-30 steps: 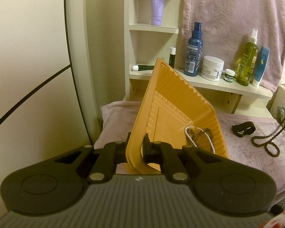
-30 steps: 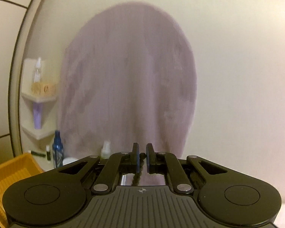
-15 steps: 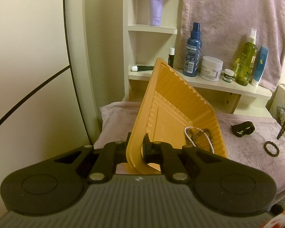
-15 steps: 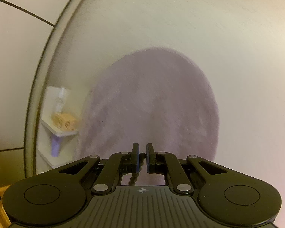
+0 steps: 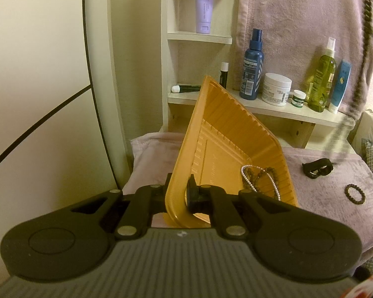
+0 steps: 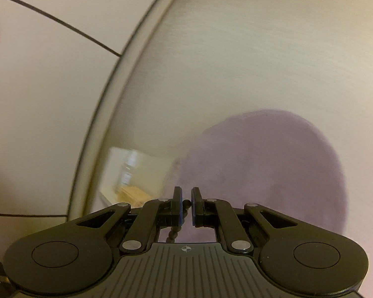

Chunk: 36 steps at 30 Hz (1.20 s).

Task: Organize jewelry
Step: 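Lift the bead strand high with the right gripper so it dangles, then lower the dangling strand into the tray held by the left gripper and release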

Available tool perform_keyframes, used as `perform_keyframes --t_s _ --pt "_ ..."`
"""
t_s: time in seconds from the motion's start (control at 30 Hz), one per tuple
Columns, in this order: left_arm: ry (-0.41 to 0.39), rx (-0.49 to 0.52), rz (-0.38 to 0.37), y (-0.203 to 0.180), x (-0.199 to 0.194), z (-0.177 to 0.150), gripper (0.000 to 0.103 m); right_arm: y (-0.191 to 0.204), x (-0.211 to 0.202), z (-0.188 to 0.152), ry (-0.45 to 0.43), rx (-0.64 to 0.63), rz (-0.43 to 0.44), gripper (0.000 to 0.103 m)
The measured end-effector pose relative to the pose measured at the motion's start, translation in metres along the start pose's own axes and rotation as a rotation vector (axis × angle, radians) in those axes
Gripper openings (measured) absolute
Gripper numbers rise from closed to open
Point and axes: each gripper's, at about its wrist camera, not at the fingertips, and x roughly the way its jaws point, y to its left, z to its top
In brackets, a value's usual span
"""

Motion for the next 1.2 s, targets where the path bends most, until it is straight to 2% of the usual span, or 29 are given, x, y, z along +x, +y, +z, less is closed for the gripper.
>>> perform_keyframes --t_s 0.2,0.27,0.57,0.7,0.9,1.07,1.2 --pt "0.002 -0.003 -0.005 0.002 0.001 0.001 0.008 0.027 0.036 0.01 0.002 -0.038 0.08 0.007" --pt "0.003 -0.001 -0.008 0.002 0.001 0.001 0.008 0.033 0.047 0.012 0.017 -0.041 0.136 0.007" --pt "0.008 -0.002 -0.016 0.005 0.001 0.003 0.008 0.043 0.121 -0.003 0.206 -0.007 0.686 0.007" --pt "0.011 0.0 -0.017 0.006 0.002 0.004 0.008 0.048 0.148 -0.017 0.278 -0.025 0.855 0.007" --pt "0.018 0.0 -0.018 0.006 0.003 0.004 0.008 0.048 0.163 -0.049 0.329 -0.085 0.998 0.007" --pt "0.018 0.001 -0.018 0.006 0.003 0.005 0.008 0.064 0.178 -0.076 0.433 -0.187 1.01 0.007" --pt "0.02 -0.002 -0.019 0.006 0.004 0.005 0.008 0.078 0.173 -0.093 0.496 -0.269 1.011 0.007"
